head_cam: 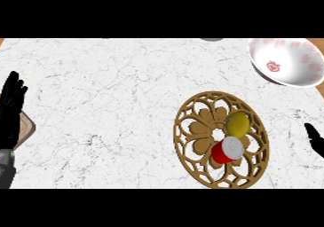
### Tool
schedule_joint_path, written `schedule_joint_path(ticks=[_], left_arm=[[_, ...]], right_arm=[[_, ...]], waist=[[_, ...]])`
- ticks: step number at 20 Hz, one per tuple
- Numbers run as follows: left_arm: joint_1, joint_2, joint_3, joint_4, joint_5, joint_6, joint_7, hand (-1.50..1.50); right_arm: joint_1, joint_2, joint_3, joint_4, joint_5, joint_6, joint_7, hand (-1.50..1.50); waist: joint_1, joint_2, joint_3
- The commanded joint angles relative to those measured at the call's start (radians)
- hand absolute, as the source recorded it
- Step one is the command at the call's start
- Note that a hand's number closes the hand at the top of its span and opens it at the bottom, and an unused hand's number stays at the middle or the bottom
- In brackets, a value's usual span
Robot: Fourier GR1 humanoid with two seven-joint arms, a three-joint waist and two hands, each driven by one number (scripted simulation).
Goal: Pick the lemon from the placemat and place it in the bowl
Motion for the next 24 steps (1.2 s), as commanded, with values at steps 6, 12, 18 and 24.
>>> schedule_joint_path(ticks=[6,12,18,24], left_arm=[[0.039,-0.046,-0.061,-0.089,0.023,-0.041,0.021,0.00],[-0.007,-0.004,-0.009,-0.032,0.058,-0.117,0.016,0.00],[-0.029,-0.046,-0.046,-0.041,0.012,-0.089,0.039,0.00],[-0.043,-0.057,-0.065,-0.060,0.006,-0.095,0.065,0.00]], right_arm=[[0.442,0.365,0.228,-0.216,0.431,-0.399,-0.042,-1.50],[0.670,0.372,0.483,-0.404,0.671,-0.530,0.153,-1.50],[0.748,0.374,0.478,-0.691,0.914,-0.243,0.402,-1.50],[0.689,0.354,0.424,-0.732,0.975,0.127,0.597,-1.50]], waist=[[0.076,0.001,0.009],[0.108,0.014,0.009],[0.121,0.020,0.008],[0.152,0.030,0.007]])
